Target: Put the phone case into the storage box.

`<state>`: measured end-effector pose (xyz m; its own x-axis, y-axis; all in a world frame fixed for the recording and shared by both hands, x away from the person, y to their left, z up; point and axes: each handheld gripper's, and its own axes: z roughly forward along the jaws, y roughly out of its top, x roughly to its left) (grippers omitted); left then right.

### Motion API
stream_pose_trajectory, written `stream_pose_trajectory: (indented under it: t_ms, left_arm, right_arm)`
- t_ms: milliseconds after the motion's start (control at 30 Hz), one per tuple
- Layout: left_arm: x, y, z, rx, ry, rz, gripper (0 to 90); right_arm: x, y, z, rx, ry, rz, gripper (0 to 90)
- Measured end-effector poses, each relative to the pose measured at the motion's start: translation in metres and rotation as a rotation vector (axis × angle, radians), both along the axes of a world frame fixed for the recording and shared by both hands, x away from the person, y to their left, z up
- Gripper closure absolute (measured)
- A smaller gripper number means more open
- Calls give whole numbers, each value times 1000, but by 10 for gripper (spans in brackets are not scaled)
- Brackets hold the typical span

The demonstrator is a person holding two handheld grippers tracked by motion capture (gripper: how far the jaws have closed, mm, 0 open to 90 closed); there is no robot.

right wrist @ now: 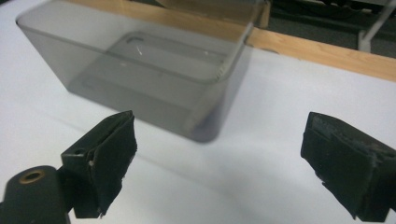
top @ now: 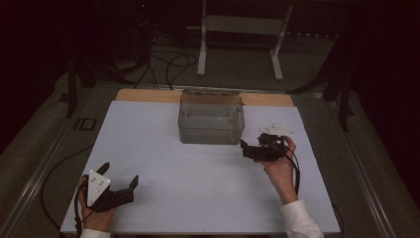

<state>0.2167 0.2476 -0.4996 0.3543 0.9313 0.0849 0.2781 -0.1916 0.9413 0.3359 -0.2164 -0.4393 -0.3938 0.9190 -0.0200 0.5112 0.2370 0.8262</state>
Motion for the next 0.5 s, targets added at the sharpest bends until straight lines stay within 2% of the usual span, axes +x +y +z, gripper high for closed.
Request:
stream_pose_trajectory:
  t_ms: [233, 267, 500]
  left_arm:
    - [0, 0, 0, 2, 4, -8, 7]
    - [0, 0, 0, 2, 5, -8, 7]
    - [1, 0, 0, -1, 8, -8, 7]
  right_arm:
    - [-23, -7, -2, -43, -34, 27, 104]
    - [-30, -9, -5, -46, -55, 29, 105]
    - [-47, -25, -18, -22, -57, 22, 106]
